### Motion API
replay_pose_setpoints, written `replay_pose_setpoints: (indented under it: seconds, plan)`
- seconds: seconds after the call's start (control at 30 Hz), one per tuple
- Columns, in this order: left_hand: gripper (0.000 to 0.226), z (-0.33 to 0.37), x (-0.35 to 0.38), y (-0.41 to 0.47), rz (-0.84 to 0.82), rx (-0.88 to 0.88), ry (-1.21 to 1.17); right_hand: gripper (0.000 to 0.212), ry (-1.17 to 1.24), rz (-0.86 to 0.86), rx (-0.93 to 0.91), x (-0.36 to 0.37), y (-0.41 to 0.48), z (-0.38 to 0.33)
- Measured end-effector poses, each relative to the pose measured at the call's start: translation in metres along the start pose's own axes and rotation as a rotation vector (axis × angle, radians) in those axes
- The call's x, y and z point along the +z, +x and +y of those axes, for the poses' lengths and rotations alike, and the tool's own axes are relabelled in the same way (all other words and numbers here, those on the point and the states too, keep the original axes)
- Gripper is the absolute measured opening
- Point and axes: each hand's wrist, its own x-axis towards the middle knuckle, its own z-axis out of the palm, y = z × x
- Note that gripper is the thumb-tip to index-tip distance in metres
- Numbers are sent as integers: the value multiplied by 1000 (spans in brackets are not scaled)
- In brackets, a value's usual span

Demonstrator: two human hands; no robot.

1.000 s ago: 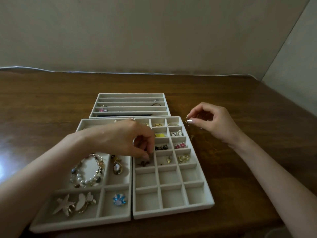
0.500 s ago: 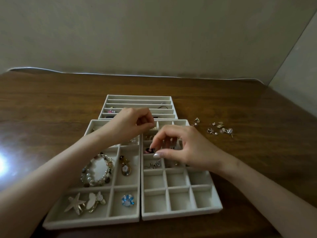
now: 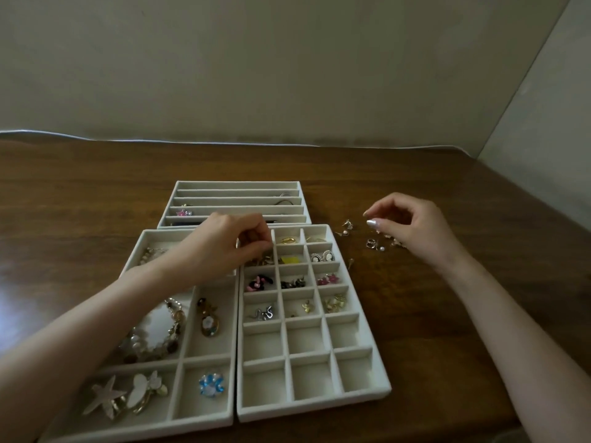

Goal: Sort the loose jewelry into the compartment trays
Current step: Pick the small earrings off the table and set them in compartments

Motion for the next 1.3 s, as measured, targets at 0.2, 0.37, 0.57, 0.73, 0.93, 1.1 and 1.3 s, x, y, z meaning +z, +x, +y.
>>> replay_pose_setpoints:
  seconds: [0.2,0.37,0.57,0.73,0.93,1.1,1.3]
  plan:
    - [6,2,1,-1,-12,-8,4,16,-192,-293,-31,5,-5,-6]
    - [6,0,2,-1,6,-2,-4,16,-260,-335,-86,14,-5,-3]
    - [8,-3,3,0,13,-2,-4,12,-396,-214,-124,16,0,10]
    - [10,-3,3,-1,-12,-13,-16,12,-343,-130,-90,10,3,12]
    - [8,7,4,18,-24,-24,-66,5,-333,136,4,3,14,30]
    - [31,30,25,70,-86,54,163,5,-293,229,34,-5,20,42]
    - [39,48,61,125,-237,-56,402,5,-271,236,95,-13,20,50]
